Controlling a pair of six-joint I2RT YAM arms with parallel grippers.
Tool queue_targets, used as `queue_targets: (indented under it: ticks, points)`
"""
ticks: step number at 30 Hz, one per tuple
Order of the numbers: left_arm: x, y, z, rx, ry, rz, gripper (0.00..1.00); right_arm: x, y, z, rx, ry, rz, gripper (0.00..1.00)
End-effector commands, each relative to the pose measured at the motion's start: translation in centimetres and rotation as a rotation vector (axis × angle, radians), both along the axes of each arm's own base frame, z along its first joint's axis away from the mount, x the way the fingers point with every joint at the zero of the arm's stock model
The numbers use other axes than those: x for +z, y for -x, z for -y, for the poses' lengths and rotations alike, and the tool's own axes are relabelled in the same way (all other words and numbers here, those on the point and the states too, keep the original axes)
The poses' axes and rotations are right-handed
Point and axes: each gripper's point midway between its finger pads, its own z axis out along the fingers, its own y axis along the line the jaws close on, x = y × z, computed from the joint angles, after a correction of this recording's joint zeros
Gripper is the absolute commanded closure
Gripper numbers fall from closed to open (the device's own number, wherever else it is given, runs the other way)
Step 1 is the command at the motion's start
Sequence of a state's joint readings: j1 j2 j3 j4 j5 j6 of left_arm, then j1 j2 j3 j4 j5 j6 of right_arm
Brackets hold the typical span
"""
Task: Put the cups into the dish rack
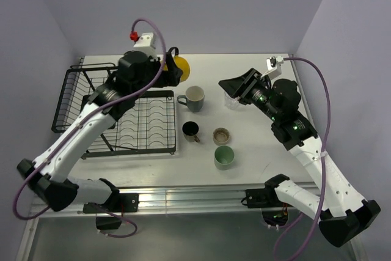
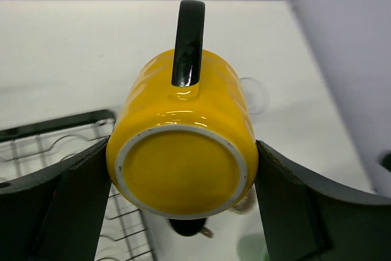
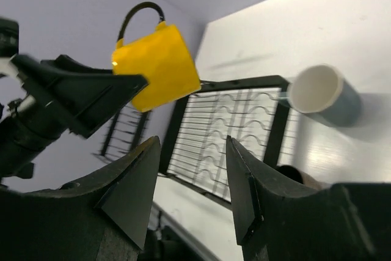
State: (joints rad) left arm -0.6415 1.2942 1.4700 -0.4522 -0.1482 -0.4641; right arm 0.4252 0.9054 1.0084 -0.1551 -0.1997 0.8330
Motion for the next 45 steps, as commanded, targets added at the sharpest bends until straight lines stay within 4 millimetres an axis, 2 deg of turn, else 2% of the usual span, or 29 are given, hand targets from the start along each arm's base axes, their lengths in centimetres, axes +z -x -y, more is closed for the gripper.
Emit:
queue_targets:
  ticks: [1, 2, 3, 4, 6, 7, 12, 18, 23, 30, 35, 43, 44, 45]
  points:
    - [-1.0, -2.4, -1.8, 0.219, -0.155, -0.017, 1.0, -0.8, -0.4, 1.5, -0.07, 0.102, -0.011, 0.45]
    - [-2.4, -2.8, -2.0, 0.249, -0.198, -0.045, 1.0, -1.0, -0.5, 1.5, -0.07, 0.11, -0.015, 0.45]
    - [-3.0, -3.2, -2.9, 0.308, -0.243, -0.064, 1.0, -1.1, -0.4, 1.5, -0.068, 0.114, -0.018, 0.45]
    - [-4.9, -3.9, -2.6, 0.331, -0.286, -0.1, 1.0, -1.4, -0.5, 1.4, -0.065, 0.121, -0.026, 0.45]
    - [-6.2, -4.5, -2.8, 0.366, -0.323, -0.124, 1.0, -1.6, -0.5, 1.4, -0.057, 0.132, -0.029, 0.45]
    - [-7.7, -4.9, -2.9, 0.391, -0.358, -0.149, 1.0, -1.9, -0.5, 1.3, -0.053, 0.138, -0.036, 0.45]
    - [-11.7, -5.7, -4.0, 0.44, -0.416, -0.228, 1.0, -2.8, -0.5, 1.2, -0.041, 0.166, -0.055, 0.45]
    - [-14.9, -5.4, -5.2, 0.449, -0.441, -0.304, 1.0, -3.5, -0.5, 1.1, -0.029, 0.183, -0.065, 0.45]
    - [-16.9, -4.5, -6.3, 0.47, -0.441, -0.361, 1.0, -4.0, -0.7, 0.7, -0.015, 0.184, -0.079, 0.45]
    - [-18.2, -3.2, -8.1, 0.551, -0.402, -0.395, 1.0, -4.8, -1.0, 0.3, -0.005, 0.196, -0.096, 0.45]
    - [-20.0, -2.7, -9.2, 0.585, -0.305, -0.451, 1.0, -5.3, -1.0, 0.1, 0.003, 0.2, -0.106, 0.45]
    - [-20.4, -3.3, -10.6, 0.724, -0.227, -0.511, 1.0, -5.6, -1.2, 0.1, -0.001, 0.21, -0.113, 0.45]
    - [-19.6, -3.8, -10.7, 0.75, -0.211, -0.502, 1.0, -5.7, -1.2, 0.1, 0.001, 0.212, -0.114, 0.45]
    - [-20.3, -3.7, -10.9, 0.782, -0.216, -0.527, 1.0, -5.8, -1.3, 0.1, -0.002, 0.212, -0.117, 0.45]
